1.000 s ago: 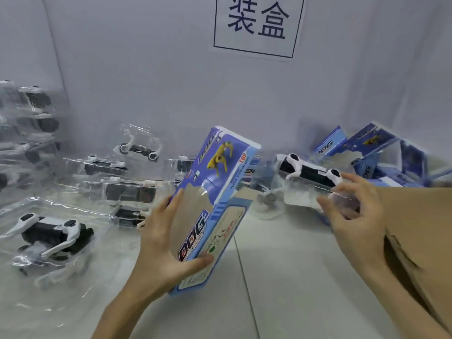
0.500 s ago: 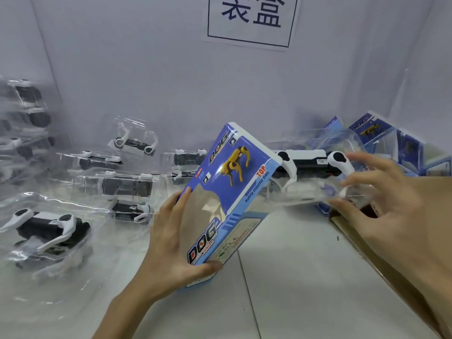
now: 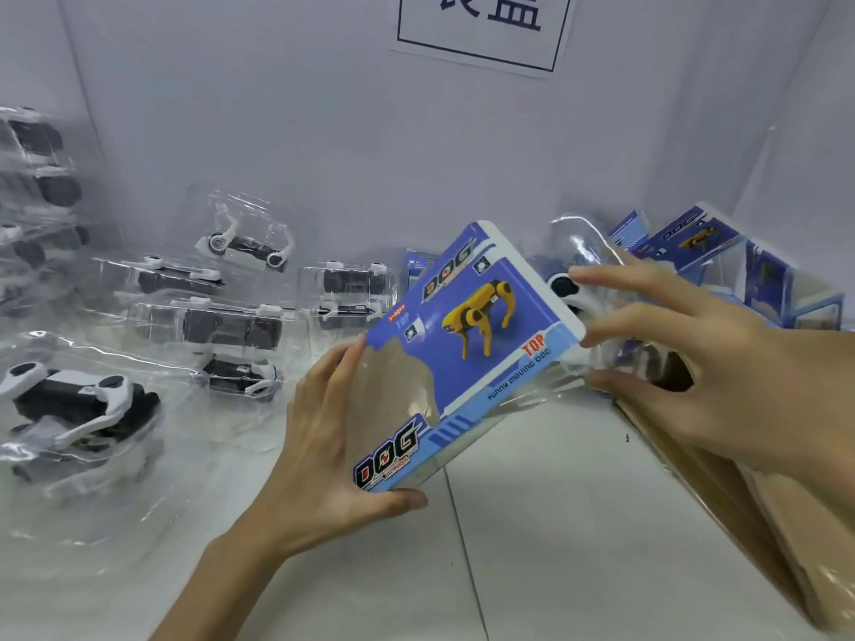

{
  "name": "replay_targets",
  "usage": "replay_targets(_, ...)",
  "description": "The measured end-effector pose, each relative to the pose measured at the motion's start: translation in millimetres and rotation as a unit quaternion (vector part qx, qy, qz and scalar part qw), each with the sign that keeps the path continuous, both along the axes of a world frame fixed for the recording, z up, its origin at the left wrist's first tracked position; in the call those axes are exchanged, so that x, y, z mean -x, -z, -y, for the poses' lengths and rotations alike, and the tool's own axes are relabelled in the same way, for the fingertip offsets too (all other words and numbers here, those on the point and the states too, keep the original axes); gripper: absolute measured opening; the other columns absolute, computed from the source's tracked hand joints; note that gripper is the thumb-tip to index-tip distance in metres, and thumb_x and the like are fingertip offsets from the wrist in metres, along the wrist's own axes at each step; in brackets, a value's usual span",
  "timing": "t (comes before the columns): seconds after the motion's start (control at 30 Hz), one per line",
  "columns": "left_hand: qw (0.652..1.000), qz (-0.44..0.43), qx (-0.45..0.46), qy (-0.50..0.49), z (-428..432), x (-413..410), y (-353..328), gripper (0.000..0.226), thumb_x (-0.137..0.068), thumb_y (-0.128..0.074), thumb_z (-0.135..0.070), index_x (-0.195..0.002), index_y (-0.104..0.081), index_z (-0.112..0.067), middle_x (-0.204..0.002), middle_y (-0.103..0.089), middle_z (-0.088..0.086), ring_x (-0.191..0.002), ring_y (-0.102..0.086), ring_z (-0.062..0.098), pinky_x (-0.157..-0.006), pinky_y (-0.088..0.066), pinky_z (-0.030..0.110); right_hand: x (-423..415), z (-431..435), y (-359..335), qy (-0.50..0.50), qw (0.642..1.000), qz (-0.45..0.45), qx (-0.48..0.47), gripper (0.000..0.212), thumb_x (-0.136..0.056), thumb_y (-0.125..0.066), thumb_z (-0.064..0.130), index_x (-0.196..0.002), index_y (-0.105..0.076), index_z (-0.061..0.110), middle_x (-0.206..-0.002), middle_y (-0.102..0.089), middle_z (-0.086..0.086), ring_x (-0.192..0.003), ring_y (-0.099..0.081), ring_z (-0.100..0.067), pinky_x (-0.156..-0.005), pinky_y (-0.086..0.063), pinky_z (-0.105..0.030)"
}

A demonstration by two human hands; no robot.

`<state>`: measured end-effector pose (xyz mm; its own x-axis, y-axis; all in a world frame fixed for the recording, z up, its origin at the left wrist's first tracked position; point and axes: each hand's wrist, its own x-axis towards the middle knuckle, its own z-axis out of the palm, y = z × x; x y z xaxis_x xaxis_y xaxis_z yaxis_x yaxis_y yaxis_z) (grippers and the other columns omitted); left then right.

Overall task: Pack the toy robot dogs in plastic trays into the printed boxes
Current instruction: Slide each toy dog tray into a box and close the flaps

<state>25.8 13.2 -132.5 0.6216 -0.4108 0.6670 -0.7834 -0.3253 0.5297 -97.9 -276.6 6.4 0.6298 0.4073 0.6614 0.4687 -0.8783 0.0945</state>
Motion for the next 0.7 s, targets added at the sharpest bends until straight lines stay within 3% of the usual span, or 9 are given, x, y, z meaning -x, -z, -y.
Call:
replay_targets(0.07,0.999,-0.027,0.02,0.002,0,-1,1,0.135,-0.049,-0.077,-0.078,-0.158,-0.005,-0.042,-0.155,-0.014,-0.021,-0.147,-0.019,0.009,-0.113,-0.026,0.039,-3,-7,-5,-0.01,1.0,-0.023,0.003,0.016,-0.09,-0.073,0.028,-0.103,-0.07,0.018,-0.149,-0.048,0.006,-0.141,-0.043,-0.015,-0.108,-0.037,-0.02)
replay_targets(0.13,0.999,-0.034,0.027,0.003,0,-1,1,0.133,-0.051,-0.074,-0.08,-0.158,-0.005,-0.041,-0.154,-0.015,-0.02,-0.147,-0.018,0.01,-0.113,-0.026,0.037,-5,-14,-9,-0.007,0.999,-0.042,0.018,0.019,-0.087,-0.069,0.029,-0.105,-0.07,0.021,-0.15,-0.046,0.006,-0.144,-0.038,-0.018,-0.109,-0.031,-0.013)
replay_targets(0.2,0.999,-0.038,0.029,0.004,-1,-2,2,0.131,-0.052,-0.075,-0.075,-0.158,-0.006,-0.043,-0.153,-0.016,-0.019,-0.147,-0.019,0.01,-0.113,-0.026,0.035,-7,-20,-15,0.01,0.998,-0.048,0.037,0.021,-0.084,-0.068,0.029,-0.105,-0.07,0.024,-0.149,-0.047,0.007,-0.137,-0.043,-0.017,-0.096,-0.031,-0.003)
replay_targets(0.27,0.999,-0.039,0.034,0.006,-3,-2,1,0.127,-0.053,-0.076,-0.067,-0.156,-0.006,-0.046,-0.151,-0.016,-0.019,-0.146,-0.02,0.009,-0.112,-0.026,0.032,-9,-24,-22,0.022,0.997,-0.047,0.065,0.024,-0.082,-0.075,0.019,-0.104,-0.07,0.024,-0.147,-0.049,0.006,-0.12,-0.049,-0.014,-0.081,-0.033,-0.009)
replay_targets(0.33,0.999,-0.034,0.031,0.008,-2,-1,0,0.126,-0.053,-0.077,-0.062,-0.156,-0.006,-0.047,-0.151,-0.017,-0.02,-0.146,-0.021,0.011,-0.112,-0.027,0.031,-12,-29,-29,0.02,0.994,-0.059,0.087,0.03,-0.078,-0.079,0.01,-0.103,-0.068,0.023,-0.146,-0.05,0.006,-0.108,-0.049,-0.006,-0.077,-0.033,-0.015)
replay_targets(0.43,0.999,-0.033,0.031,0.027,0,1,-1,0.123,-0.055,-0.077,-0.055,-0.158,-0.012,-0.037,-0.152,-0.019,-0.015,-0.147,-0.023,0.017,-0.113,-0.029,0.034,-16,-37,-34,-0.023,0.988,-0.108,0.107,0.036,-0.081,-0.078,0.006,-0.11,-0.066,0.023,-0.148,-0.047,0.011,-0.138,-0.04,-0.006,-0.097,-0.04,-0.018)
replay_targets(0.53,0.992,-0.09,0.063,0.066,-1,2,-3,0.114,-0.06,-0.078,-0.047,-0.156,-0.018,-0.033,-0.154,-0.027,-0.018,-0.146,-0.03,0.01,-0.113,-0.032,0.026,-19,-42,-35,-0.081,0.979,-0.188,0.022,0.048,-0.084,-0.073,0.009,-0.129,-0.06,0.022,-0.151,-0.042,0.013,-0.143,-0.037,-0.007,-0.11,-0.038,-0.023)
replay_targets(0.63,0.966,-0.174,0.101,0.16,1,2,-5,0.106,-0.063,-0.078,-0.03,-0.154,-0.024,-0.035,-0.15,-0.039,-0.031,-0.137,-0.04,-0.006,-0.099,-0.04,0.008,-23,-42,-36,-0.129,0.963,-0.169,-0.169,0.037,-0.09,-0.061,0.008,-0.125,-0.062,0.019,-0.145,-0.052,0.007,-0.13,-0.053,-0.009,-0.105,-0.047,-0.03)
replay_targets(0.7,0.942,-0.248,0.109,0.197,0,0,-7,0.102,-0.059,-0.076,-0.031,-0.149,-0.032,-0.046,-0.144,-0.048,-0.03,-0.129,-0.051,-0.002,-0.087,-0.051,0.012,-30,-40,-34,-0.133,0.95,-0.14,-0.247,0.03,-0.093,-0.053,0.007,-0.12,-0.064,0.015,-0.137,-0.06,0.003,-0.128,-0.057,-0.011,-0.107,-0.047,-0.036)
